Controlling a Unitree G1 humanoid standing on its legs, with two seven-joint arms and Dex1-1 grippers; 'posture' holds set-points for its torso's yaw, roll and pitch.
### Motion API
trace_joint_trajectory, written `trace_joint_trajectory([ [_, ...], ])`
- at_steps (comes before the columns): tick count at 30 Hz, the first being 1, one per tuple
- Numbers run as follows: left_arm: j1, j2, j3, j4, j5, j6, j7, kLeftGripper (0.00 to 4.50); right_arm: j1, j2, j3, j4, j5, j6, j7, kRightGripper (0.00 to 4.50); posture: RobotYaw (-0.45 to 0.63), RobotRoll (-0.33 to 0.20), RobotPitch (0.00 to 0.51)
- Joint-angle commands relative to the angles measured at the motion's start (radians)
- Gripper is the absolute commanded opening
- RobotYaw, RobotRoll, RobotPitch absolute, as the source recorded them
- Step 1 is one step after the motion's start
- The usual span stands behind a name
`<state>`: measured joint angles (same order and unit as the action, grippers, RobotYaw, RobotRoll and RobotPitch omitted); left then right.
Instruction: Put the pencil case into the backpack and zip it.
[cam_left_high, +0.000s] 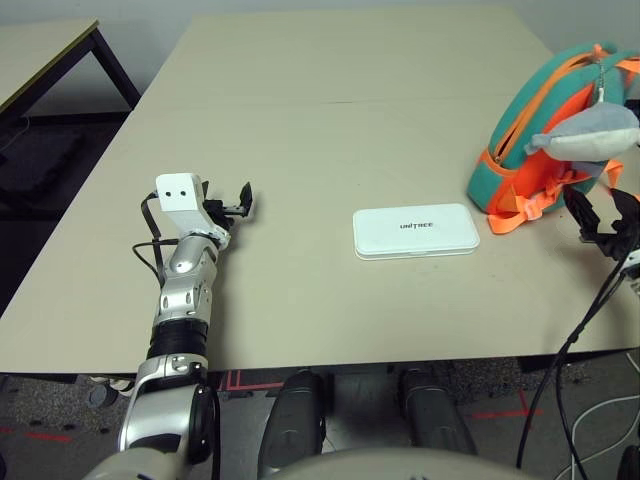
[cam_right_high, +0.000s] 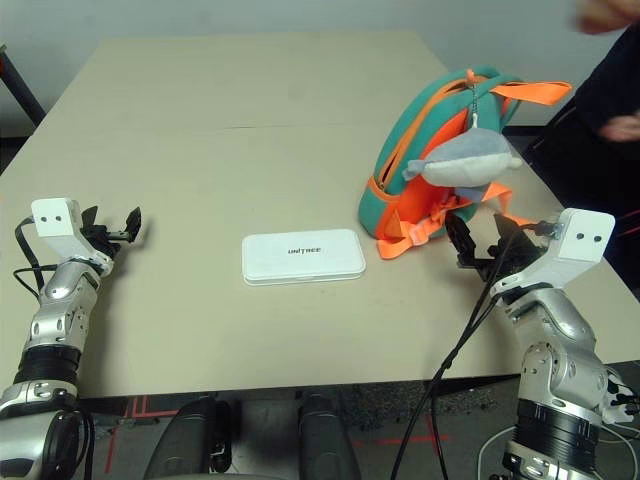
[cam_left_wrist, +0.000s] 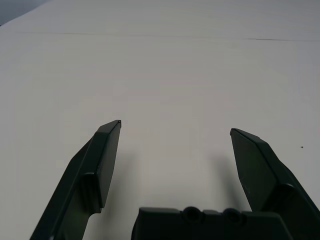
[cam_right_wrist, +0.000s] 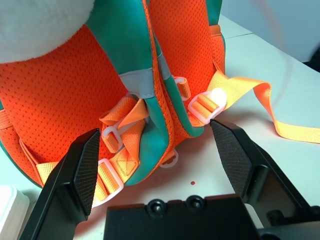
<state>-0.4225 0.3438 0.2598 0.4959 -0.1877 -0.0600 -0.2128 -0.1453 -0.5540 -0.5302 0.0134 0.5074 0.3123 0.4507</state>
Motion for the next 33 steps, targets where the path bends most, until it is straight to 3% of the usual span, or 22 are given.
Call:
trace_joint_trajectory([
  [1,-0.005,0.003,-0.007,0.002,0.007,0.011,-0.005,4.48,0.01,-0.001,-0.003,0.008,-0.002,-0.006,0.001,4.5,-0.03,0.0,0.154],
  [8,-0.004,-0.009,-0.034,-0.011,0.012,0.02,-0.032,4.48,0.051,-0.016,-0.021,-0.105,0.043,0.061,-0.009,4.5,-0.06,0.0,0.178],
  [12,-0.015,0.029,-0.038,-0.087,-0.009,0.049,-0.089,4.48,0.102,-0.097,-0.105,-0.253,0.346,0.399,0.014,4.5,-0.03,0.0,0.167],
  [15,-0.03,0.068,-0.019,-0.198,-0.147,0.258,-0.206,4.48,0.171,-0.201,-0.159,-0.323,0.619,0.661,0.049,4.5,0.0,0.0,0.145],
  [19,-0.051,0.145,-0.017,-0.331,-0.423,0.758,-0.362,4.48,0.136,-0.279,-0.118,-0.287,0.742,0.8,0.04,4.5,0.02,0.0,0.131],
  [22,-0.089,0.173,-0.006,-0.383,-0.579,1.029,-0.407,4.5,0.042,-0.276,-0.018,-0.226,0.712,0.843,-0.004,3.98,0.02,0.0,0.126],
  [24,-0.129,0.164,0.0,-0.355,-0.636,1.147,-0.412,4.5,-0.015,-0.259,0.054,-0.192,0.662,0.838,-0.011,3.37,0.03,0.0,0.121],
  [33,-0.244,0.099,-0.078,-0.185,-0.651,1.378,-0.444,4.5,-0.163,-0.158,0.242,-0.12,0.464,0.792,-0.068,0.51,0.05,0.0,0.108],
])
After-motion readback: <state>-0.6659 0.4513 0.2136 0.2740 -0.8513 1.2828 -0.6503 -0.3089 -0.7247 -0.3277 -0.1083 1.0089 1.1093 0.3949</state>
